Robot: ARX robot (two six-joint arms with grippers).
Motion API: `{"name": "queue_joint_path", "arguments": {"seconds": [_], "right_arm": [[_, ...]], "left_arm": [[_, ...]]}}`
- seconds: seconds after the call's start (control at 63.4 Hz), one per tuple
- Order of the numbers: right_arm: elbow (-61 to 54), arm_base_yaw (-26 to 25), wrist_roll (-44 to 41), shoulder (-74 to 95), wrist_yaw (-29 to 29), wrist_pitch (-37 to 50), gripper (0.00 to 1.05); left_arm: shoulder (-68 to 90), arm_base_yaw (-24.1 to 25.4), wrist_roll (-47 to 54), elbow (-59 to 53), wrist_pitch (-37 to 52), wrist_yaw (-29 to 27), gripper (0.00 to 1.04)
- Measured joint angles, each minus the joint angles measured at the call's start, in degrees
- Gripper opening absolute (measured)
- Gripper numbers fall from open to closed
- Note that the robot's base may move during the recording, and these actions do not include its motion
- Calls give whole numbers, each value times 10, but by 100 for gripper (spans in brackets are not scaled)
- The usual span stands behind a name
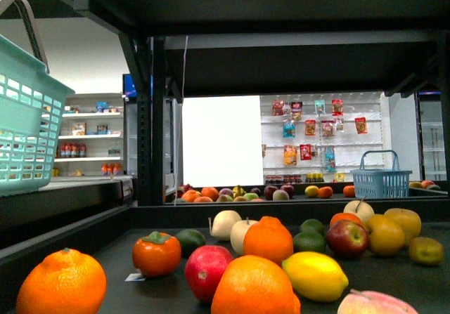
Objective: Pick lemon from shelf
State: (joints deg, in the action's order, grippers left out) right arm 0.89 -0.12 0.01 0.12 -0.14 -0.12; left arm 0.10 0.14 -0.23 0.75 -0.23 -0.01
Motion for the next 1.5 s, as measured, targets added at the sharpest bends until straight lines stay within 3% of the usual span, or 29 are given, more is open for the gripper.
{"name": "queue_joint_path", "arguments": {"seconds": [1.467,1.499], "right_arm": [[0,0,0,0,0,0,102],[0,0,0,0,0,0,102]], "left_arm": [[0,0,0,0,0,0,97],[3,-8,-19,1,-7,-28,97]]}}
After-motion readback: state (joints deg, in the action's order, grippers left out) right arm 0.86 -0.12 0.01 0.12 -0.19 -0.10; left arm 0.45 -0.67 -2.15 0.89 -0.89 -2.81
